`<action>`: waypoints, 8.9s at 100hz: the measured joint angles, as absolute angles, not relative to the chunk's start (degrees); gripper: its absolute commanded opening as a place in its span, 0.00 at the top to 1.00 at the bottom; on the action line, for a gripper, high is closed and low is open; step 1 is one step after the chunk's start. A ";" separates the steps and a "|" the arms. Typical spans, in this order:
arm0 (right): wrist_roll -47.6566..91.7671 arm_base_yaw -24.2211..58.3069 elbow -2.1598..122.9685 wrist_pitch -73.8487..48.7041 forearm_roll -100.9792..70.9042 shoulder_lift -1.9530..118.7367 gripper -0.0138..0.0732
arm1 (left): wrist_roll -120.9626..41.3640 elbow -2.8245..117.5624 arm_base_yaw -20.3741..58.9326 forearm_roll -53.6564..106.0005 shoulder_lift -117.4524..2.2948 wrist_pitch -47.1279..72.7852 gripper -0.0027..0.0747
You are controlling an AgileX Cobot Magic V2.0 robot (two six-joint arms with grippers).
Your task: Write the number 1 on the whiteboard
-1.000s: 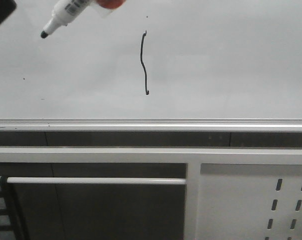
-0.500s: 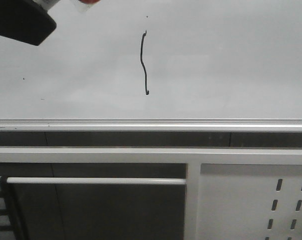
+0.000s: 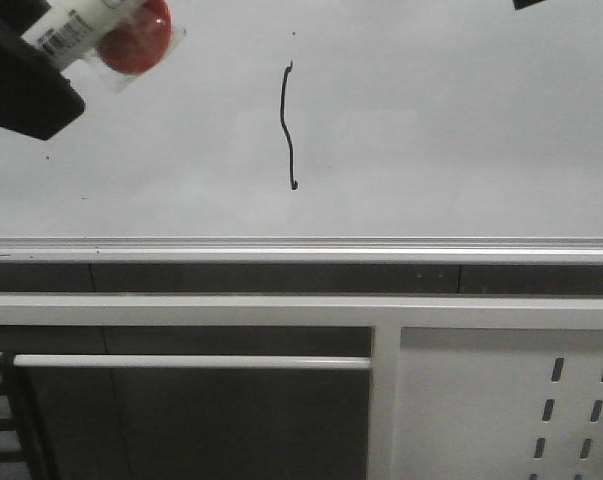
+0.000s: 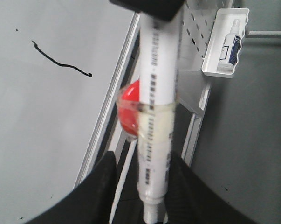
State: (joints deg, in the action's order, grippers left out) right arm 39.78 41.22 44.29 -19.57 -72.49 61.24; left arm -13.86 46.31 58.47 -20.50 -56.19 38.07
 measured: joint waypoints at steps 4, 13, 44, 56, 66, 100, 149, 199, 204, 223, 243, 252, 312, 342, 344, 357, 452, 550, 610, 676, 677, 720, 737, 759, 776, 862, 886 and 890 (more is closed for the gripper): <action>39.78 41.22 44.29 -19.57 -72.49 61.24 0.90 | -13.62 46.31 58.47 -20.50 -56.27 38.07 0.73; 39.78 41.22 44.29 -19.70 -72.83 61.24 0.90 | -13.47 46.31 58.47 -20.50 -56.74 38.07 0.73; 39.78 41.09 44.29 -20.04 -73.35 61.24 0.90 | -9.90 46.31 58.58 -24.75 -57.82 38.21 0.73; 39.78 41.09 44.29 -19.94 -73.58 61.24 0.90 | -9.59 46.31 58.67 -25.08 -57.82 38.21 0.73; 39.78 41.09 44.37 -19.55 -73.69 61.24 0.90 | -9.16 47.00 58.67 -25.08 -57.91 38.78 0.73; 39.68 41.09 44.79 -18.20 -73.81 61.24 0.90 | -9.00 49.26 58.67 -24.83 -58.05 40.42 0.73; 39.68 41.09 44.79 -18.41 -73.71 61.24 0.90 | -8.79 49.68 58.67 -24.77 -58.09 42.01 0.62; 39.68 41.09 44.79 -17.96 -73.81 61.70 0.90 | -8.79 49.68 58.70 -23.54 -58.09 42.35 0.85; 39.54 41.09 44.79 -17.96 -74.03 62.14 0.90 | -8.79 49.68 58.70 -23.37 -58.09 42.87 0.85; 39.54 41.09 45.13 -17.96 -74.88 63.96 0.90 | -8.79 50.27 58.70 -23.07 -58.31 45.31 0.83; 39.54 41.09 45.13 -17.20 -74.68 64.45 0.90 | -8.79 50.51 58.70 -22.85 -58.43 45.57 0.73; 39.54 41.09 44.90 -16.71 -73.96 64.98 0.90 | -8.79 50.96 58.70 -22.98 -58.43 44.94 0.68; 39.54 41.09 44.88 -17.15 -73.34 65.08 0.90 | -8.79 50.96 58.70 -23.07 -60.46 46.98 0.68; 39.54 41.09 46.28 -19.47 -73.34 65.08 0.90 | -8.79 50.96 58.70 -24.85 -61.44 47.82 0.68; 39.54 41.09 46.28 -19.47 -73.34 65.08 0.90 | -8.79 50.96 58.70 -24.86 -61.44 47.82 0.68; 39.54 41.09 46.38 -19.47 -73.34 65.08 0.90 | -8.79 50.96 58.70 -25.22 -61.44 47.82 0.69; 39.53 41.09 46.61 -19.05 -73.34 65.08 0.84 | -8.79 50.96 58.80 -26.38 -61.44 47.53 0.99; 42.33 41.09 46.35 -16.47 -66.24 51.56 0.92 | 22.75 40.74 58.45 -41.37 -39.66 31.25 0.99; 42.45 41.09 28.91 -1.03 -56.31 40.03 0.92 | 68.84 26.98 57.13 -68.05 -33.46 35.95 0.99; 44.99 41.09 28.78 4.19 -55.31 40.03 0.92 | 99.09 24.17 57.13 -81.91 -46.57 33.21 0.99; 44.99 41.09 28.78 4.19 -55.31 40.03 0.92 | 99.50 24.17 57.13 -82.25 -46.76 33.24 0.99; 44.99 41.09 28.78 4.32 -55.31 40.03 0.92 | 112.47 24.17 57.13 -90.78 -55.26 30.83 0.99; 44.99 41.09 28.78 4.32 -55.31 40.03 0.92 | 113.74 24.17 57.13 -91.90 -57.23 30.55 0.99; 44.99 41.09 28.78 4.32 -55.31 40.03 0.92 | 115.97 24.17 57.13 -95.55 -59.20 30.42 0.99; 44.99 41.09 28.78 4.32 -55.31 40.03 0.92 | 120.15 24.17 57.13 -99.21 -60.74 30.79 0.99; 44.99 41.09 28.78 4.45 -55.28 40.03 0.92 | 130.67 26.86 57.13 -102.89 -68.19 36.22 0.99; 44.99 41.09 28.78 4.45 -55.28 40.03 0.92 | 130.67 27.22 57.13 -102.89 -68.19 38.12 0.99; 44.99 41.09 28.78 4.45 -55.28 40.03 0.92 | 130.67 27.22 57.13 -102.89 -68.19 38.39 0.99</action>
State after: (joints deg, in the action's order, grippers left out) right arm 44.99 41.09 28.78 4.45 -55.28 40.03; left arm 130.67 27.22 57.13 -102.89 -68.19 38.39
